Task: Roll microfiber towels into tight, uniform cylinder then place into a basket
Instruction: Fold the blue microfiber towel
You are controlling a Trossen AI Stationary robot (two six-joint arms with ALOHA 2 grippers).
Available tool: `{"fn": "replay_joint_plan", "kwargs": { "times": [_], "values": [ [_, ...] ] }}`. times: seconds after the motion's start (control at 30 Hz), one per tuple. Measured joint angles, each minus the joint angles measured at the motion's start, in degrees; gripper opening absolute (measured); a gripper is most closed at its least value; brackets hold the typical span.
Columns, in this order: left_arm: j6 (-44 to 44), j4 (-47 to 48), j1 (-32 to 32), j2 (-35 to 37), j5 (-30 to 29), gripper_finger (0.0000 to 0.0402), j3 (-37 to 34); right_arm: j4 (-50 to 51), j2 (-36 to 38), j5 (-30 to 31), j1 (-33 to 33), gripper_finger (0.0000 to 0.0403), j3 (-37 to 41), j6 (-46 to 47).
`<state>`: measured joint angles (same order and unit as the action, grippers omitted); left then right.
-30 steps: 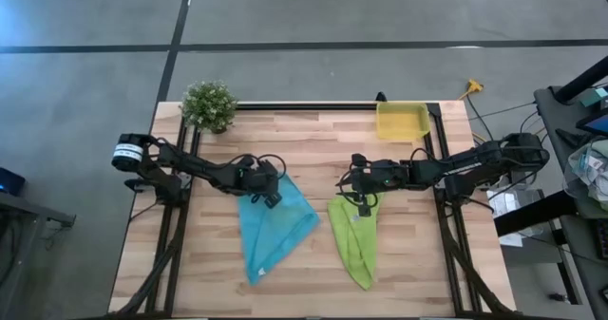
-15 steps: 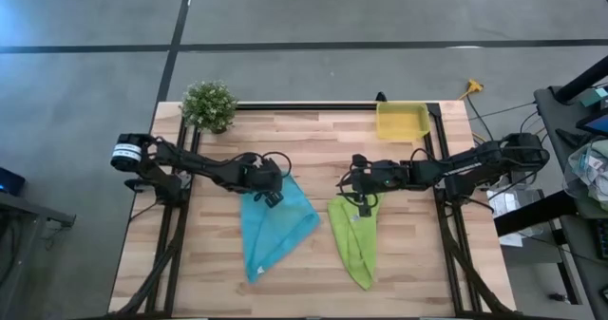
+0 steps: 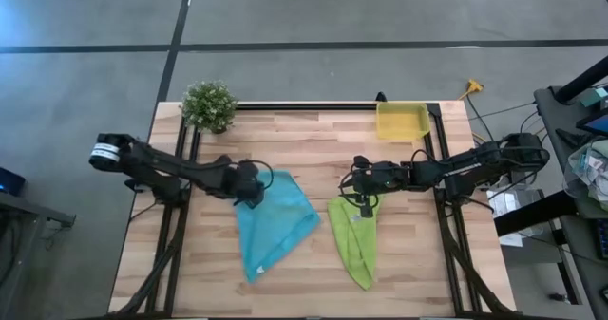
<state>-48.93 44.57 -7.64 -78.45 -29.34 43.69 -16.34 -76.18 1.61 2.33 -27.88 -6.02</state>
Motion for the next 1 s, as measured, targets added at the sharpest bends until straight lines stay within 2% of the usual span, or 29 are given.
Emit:
{"fn": "replay_joint_plan", "kwargs": {
  "times": [0.2,0.43,0.8,1.0],
  "values": [
    [-2.13,1.55,-3.01,2.1,-0.06,0.0003,-2.9,-0.15,0.0,0.0,0.0,0.0111,0.0,1.17],
    [-15.14,14.87,-6.29,2.91,-1.59,0.0003,-3.46,-0.13,0.0,-0.02,0.02,0.0111,0.04,1.53],
    [-16.8,15.94,-7.93,2.94,-3.62,0.0003,-3.7,-0.13,0.0,-0.02,0.02,0.0112,0.05,1.53],
    [-19.24,16.0,-8.06,2.95,-4.0,0.0003,-6.13,-0.13,0.0,-0.03,0.02,0.0112,0.07,1.51]
  ]
}}
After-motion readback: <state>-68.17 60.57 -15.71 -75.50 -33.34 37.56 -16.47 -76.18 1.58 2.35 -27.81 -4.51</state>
